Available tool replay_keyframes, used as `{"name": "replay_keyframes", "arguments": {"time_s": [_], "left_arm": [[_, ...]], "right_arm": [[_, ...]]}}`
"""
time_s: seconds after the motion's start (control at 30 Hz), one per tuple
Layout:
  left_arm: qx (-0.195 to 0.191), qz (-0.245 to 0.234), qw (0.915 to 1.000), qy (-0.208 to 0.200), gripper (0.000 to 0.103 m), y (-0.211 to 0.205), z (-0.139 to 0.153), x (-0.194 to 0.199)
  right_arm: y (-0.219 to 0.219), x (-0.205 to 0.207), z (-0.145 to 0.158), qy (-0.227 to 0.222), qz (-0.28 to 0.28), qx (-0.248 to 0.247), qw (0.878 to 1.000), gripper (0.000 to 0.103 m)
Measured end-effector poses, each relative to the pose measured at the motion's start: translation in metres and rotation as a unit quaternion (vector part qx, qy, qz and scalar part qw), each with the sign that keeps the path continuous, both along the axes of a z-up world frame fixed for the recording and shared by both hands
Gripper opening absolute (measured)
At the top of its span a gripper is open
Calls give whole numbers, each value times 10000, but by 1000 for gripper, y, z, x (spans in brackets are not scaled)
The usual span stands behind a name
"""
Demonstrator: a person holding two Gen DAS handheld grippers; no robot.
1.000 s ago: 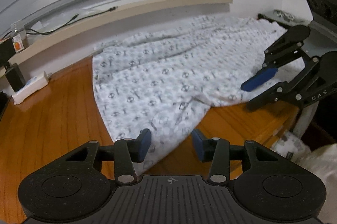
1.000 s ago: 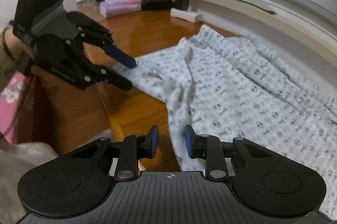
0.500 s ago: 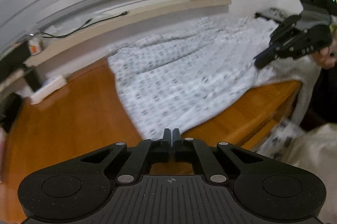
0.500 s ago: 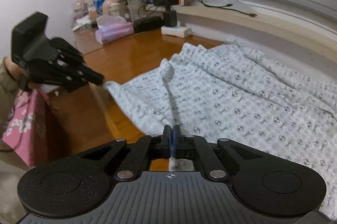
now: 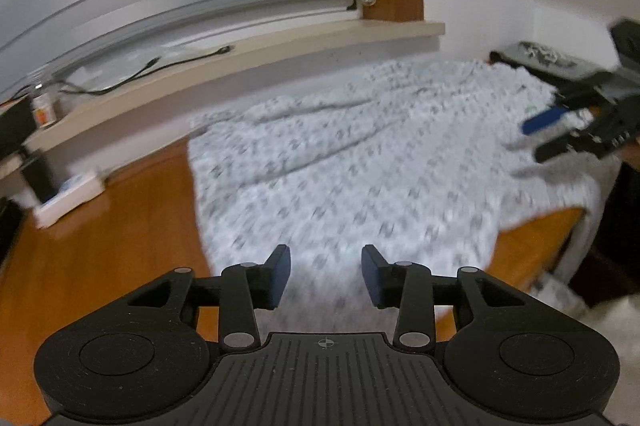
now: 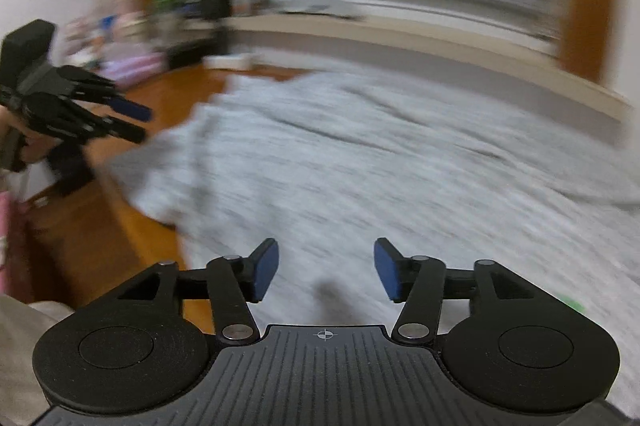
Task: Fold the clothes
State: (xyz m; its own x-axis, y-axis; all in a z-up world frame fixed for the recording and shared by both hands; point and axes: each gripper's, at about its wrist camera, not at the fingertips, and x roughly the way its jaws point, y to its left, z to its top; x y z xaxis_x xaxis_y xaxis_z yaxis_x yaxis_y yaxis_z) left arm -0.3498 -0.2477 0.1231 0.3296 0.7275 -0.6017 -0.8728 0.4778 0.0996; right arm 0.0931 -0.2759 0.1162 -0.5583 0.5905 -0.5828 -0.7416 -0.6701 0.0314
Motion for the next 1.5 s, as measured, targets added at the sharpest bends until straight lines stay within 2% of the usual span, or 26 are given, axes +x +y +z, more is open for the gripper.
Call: {"name": "replay_keyframes", "arguments": {"time_s": [0.07, 0.17, 0.3, 0.47, 0.6, 0.73, 0.83, 0.9, 0.93, 0.97, 1.03, 1.1, 1.17, 1.23, 1.37, 1.5], "left_arm": [[16, -21, 10000, -78, 44, 16, -3, 10], [39, -52, 9998, -196, 61, 40, -7, 25], [70, -94, 9993, -352, 61, 72, -13, 45], [109, -147, 9983, -548, 70, 111, -21, 70], [-2, -119, 9984, -558, 70, 118, -35, 69], [-76, -74, 9985, -532, 71, 119, -43, 62], [-105, -56, 9987, -486, 71, 120, -46, 56], [-163, -53, 9989, -446, 72, 120, -49, 52], [-220, -61, 9987, -449, 72, 121, -50, 50], [-239, -67, 9986, -477, 72, 120, -50, 48], [-208, -98, 9987, -450, 73, 118, -50, 45], [-243, -157, 9990, -336, 74, 118, -51, 44], [-292, -254, 9986, -366, 79, 117, -52, 44], [-288, -280, 9987, -327, 79, 115, -52, 45], [-256, -211, 9991, -280, 80, 113, -52, 46], [-146, -28, 9997, -200, 82, 112, -50, 48]], "right_arm": [[-3, 40, -6, -27, -576, 53, 9983, 54], [-8, 101, -16, -71, -1520, 85, 9883, 55], [-9, 140, -26, 15, -2108, -5, 9775, 55], [-12, 189, -38, 122, -2832, -117, 9589, 56], [-13, 227, -47, 212, -3379, -202, 9407, 56], [-8, 219, -49, 409, -3294, -197, 9431, 57], [0, 209, -51, 397, -3185, -144, 9470, 56], [6, 203, -50, 317, -3109, -63, 9499, 31], [9, 202, -49, 320, -3063, -73, 9514, 4], [12, 201, -48, 313, -3038, -73, 9522, 4], [15, 203, -36, 134, -3299, 257, 9436, 4], [19, 215, -12, 444, -3488, 520, 9347, 3], [25, 220, 8, 540, -3802, 819, 9197, 2], [40, 218, 12, 455, -3745, 763, 9230, 2], [61, 201, -18, -175, -3693, 574, 9274, 3], [60, 208, -34, -160, -3803, 393, 9239, 8]]}}
